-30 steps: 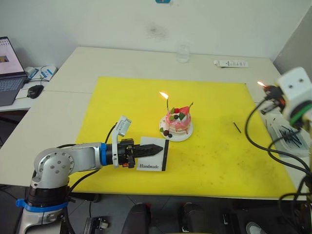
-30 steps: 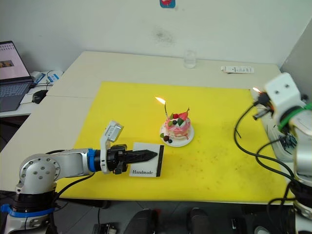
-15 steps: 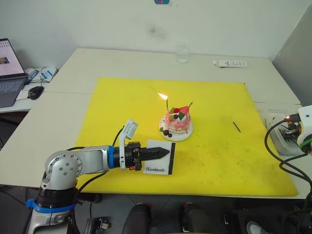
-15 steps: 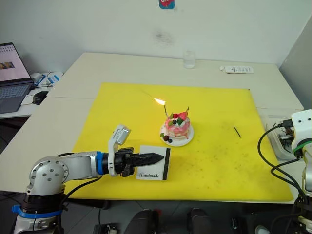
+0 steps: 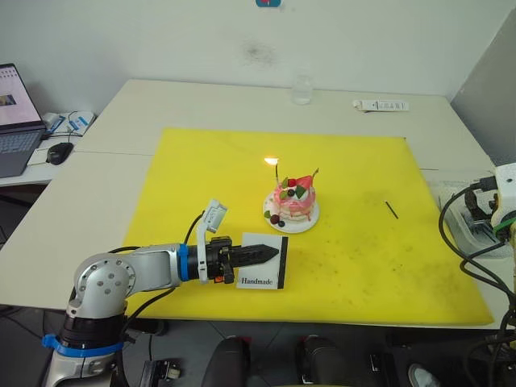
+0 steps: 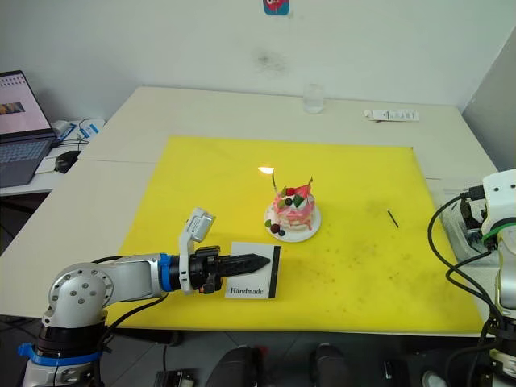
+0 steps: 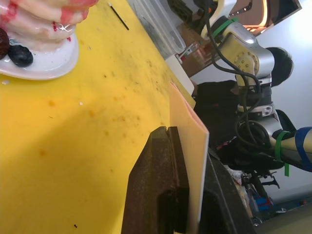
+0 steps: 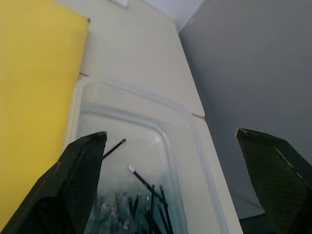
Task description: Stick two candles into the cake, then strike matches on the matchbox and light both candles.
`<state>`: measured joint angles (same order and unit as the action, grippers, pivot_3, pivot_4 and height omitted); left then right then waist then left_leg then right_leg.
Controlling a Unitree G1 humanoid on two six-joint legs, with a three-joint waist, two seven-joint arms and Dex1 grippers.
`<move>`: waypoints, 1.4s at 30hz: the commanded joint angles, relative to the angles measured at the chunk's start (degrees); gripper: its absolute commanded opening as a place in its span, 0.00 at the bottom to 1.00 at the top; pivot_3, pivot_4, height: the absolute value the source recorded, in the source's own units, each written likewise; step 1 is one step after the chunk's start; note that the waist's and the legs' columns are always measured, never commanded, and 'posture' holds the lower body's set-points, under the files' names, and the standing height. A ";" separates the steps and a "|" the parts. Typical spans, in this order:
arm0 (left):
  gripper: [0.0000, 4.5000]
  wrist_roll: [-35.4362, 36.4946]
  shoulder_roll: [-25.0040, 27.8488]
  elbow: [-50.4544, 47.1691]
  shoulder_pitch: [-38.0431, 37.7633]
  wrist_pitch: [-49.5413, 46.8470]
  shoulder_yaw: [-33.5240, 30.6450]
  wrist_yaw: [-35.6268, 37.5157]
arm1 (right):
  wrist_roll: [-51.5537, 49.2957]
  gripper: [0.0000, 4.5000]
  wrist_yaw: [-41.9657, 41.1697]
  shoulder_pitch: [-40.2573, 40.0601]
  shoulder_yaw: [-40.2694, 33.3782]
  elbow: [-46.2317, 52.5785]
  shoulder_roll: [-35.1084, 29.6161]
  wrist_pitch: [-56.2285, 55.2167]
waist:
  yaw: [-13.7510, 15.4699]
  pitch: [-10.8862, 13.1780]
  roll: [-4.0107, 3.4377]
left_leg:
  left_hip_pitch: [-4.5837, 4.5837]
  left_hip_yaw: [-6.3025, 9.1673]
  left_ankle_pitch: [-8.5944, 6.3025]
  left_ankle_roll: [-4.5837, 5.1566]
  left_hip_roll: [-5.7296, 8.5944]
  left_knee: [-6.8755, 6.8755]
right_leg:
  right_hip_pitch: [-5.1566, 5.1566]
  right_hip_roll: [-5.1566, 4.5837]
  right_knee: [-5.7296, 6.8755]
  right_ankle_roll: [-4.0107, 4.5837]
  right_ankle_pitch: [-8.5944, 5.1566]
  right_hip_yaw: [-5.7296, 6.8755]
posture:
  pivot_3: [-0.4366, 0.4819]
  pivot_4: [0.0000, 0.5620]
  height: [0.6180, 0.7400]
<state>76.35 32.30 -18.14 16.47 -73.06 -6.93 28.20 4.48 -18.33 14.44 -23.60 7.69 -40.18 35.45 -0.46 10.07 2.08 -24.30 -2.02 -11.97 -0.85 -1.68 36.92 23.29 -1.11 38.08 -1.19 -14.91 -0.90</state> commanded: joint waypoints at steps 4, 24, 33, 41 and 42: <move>0.00 1.08 0.40 -1.63 0.25 1.17 -0.69 0.59 | -11.45 0.99 -11.60 -3.54 -1.84 13.47 -0.92 -4.31 | 0.06 0.00 0.00 | -0.01 0.06 0.00 0.00 -0.03 -0.03 | 0.00 0.03 -0.01 -0.01 -0.01 0.05 | 0.48 0.27 0.98; 0.00 2.25 1.65 -2.96 0.16 0.76 -1.06 0.12 | -14.22 0.99 -11.26 -0.21 9.64 -10.20 9.83 -16.66 | 0.03 0.00 0.00 | 0.03 0.01 0.00 0.01 -0.02 0.03 | -0.04 0.02 -0.02 -0.06 0.07 -0.01 | 0.48 0.27 0.98; 0.00 2.84 2.56 -2.84 0.45 0.90 -1.04 -0.31 | -14.54 0.99 -6.67 2.57 10.13 -17.20 12.55 -15.16 | 0.01 0.00 -0.01 | 0.02 -0.01 0.01 0.01 -0.01 0.05 | -0.04 0.00 -0.01 -0.07 0.08 -0.02 | 0.48 0.27 0.98; 0.00 2.39 2.65 -2.53 0.59 1.25 -0.85 -0.17 | -16.77 0.56 -4.16 -0.49 9.30 -13.03 14.26 -9.62 | 0.27 -0.03 0.02 | 0.05 0.01 0.01 0.01 0.00 0.06 | -0.09 -0.01 0.00 -0.09 0.09 -0.01 | 0.48 0.27 0.98; 0.00 2.33 2.66 -2.52 0.61 1.27 -0.82 -0.15 | -17.50 0.46 -3.66 -0.67 8.95 -12.12 14.74 -8.77 | 0.34 -0.03 0.02 | 0.05 0.02 0.01 0.01 0.00 0.07 | -0.10 -0.02 -0.01 -0.09 0.09 0.00 | 0.48 0.27 0.98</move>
<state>77.85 34.61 -19.77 16.55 -72.85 -7.01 27.93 -12.31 -23.42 14.87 -12.69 -5.27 -25.67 24.42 -0.12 10.04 2.11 -24.25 -2.01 -11.96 -0.85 -1.68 37.00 23.19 -1.13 38.07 -1.29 -14.83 -0.90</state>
